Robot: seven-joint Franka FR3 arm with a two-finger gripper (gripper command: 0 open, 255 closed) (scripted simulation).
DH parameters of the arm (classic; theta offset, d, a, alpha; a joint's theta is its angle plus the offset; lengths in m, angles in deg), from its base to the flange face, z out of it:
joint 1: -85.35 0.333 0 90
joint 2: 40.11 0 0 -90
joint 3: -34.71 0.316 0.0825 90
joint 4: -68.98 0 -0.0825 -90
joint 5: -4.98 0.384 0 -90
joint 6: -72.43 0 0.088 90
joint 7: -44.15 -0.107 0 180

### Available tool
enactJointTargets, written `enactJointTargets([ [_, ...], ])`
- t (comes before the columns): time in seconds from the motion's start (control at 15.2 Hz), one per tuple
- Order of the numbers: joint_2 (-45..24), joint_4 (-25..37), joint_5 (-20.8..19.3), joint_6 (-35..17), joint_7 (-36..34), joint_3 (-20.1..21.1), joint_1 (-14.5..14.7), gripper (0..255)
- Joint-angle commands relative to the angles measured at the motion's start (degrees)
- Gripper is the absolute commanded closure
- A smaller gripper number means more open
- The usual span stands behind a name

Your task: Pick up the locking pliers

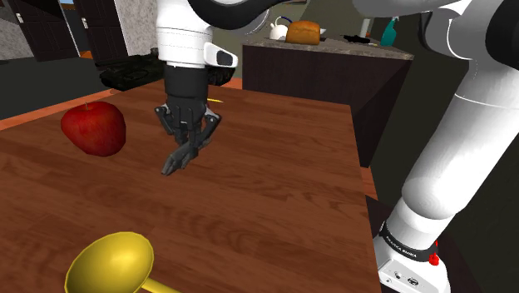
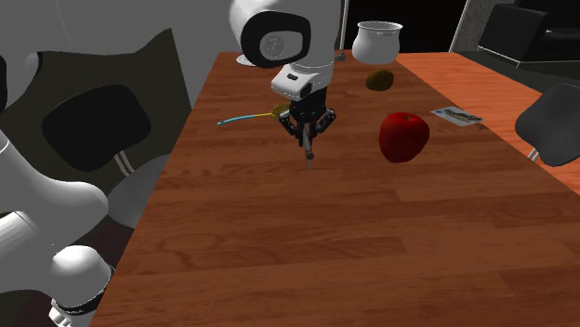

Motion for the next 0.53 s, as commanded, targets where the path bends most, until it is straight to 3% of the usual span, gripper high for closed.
enactJointTargets([
  [0.0,0.0,1.7,-0.1,1.6,-0.2,0.0,0.0,255],
  [0.46,-0.7,6.1,-0.7,5.6,-1.1,0.1,0.2,255],
])
